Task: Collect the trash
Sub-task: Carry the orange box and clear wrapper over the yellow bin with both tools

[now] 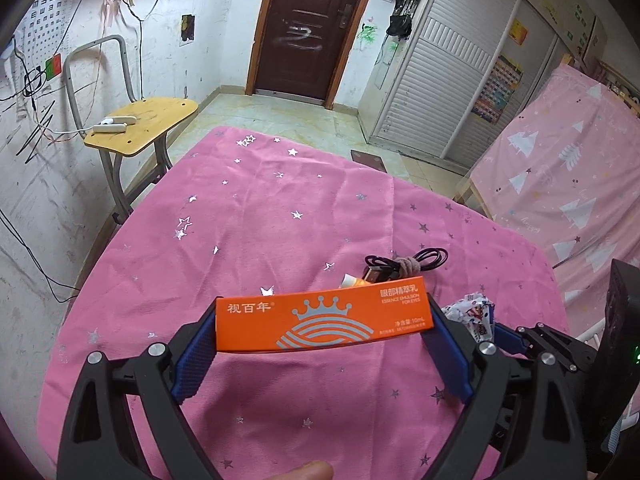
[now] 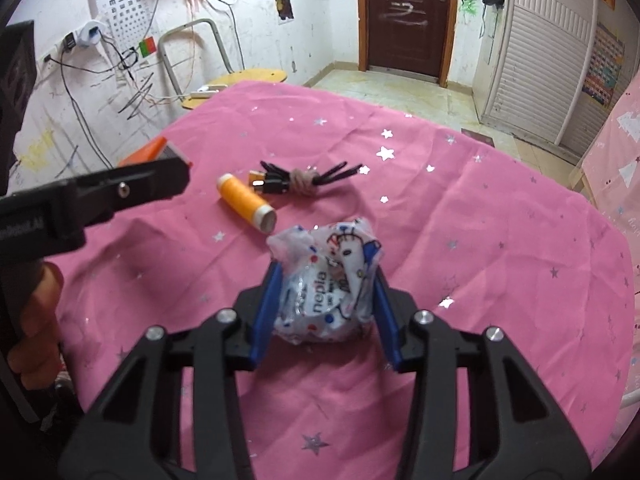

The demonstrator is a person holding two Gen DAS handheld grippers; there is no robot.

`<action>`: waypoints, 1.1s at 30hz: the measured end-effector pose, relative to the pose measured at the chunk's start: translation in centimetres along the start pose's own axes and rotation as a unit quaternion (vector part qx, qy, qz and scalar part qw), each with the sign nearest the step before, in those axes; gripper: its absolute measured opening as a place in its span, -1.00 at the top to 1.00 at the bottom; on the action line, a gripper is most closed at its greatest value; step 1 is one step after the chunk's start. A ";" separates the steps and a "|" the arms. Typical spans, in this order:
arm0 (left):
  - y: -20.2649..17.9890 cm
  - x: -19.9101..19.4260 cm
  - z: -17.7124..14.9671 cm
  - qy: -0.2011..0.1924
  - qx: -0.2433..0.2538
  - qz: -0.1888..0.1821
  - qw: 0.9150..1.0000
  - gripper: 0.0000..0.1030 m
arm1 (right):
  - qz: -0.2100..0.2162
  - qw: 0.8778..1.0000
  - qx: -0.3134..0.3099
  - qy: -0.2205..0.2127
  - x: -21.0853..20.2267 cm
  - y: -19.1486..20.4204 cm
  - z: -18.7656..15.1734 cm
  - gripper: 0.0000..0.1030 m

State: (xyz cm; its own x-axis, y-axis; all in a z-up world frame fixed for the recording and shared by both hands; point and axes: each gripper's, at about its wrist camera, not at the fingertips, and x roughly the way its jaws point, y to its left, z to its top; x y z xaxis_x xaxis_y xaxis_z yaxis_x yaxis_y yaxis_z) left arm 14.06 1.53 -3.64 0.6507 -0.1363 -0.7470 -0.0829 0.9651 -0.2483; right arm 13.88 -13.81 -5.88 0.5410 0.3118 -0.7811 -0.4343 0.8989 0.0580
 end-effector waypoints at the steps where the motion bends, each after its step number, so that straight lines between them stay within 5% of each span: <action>1: -0.1 -0.1 0.0 0.000 0.001 0.000 1.000 -0.65 | 0.000 1.000 0.000 -0.002 -0.1 0.0 0.0 0.18; 15: -3.0 -1.9 -0.5 -0.016 0.027 -0.001 1.000 -0.65 | -0.020 0.997 0.040 -0.063 -4.9 -2.9 -0.3 0.18; 33: -9.7 -3.0 -2.1 -0.019 0.089 -0.011 0.996 -0.65 | -0.062 0.982 0.121 -0.129 -11.9 -10.5 -4.7 0.17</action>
State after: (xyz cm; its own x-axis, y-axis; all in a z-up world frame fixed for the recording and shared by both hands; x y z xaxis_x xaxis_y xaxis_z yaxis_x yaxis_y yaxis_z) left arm 11.32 -7.94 -0.25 0.6790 -0.1524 -0.7181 0.0648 0.9868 -0.1482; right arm 8.60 -28.44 -0.16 0.7569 0.2342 -0.6101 -0.1857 0.9722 0.1427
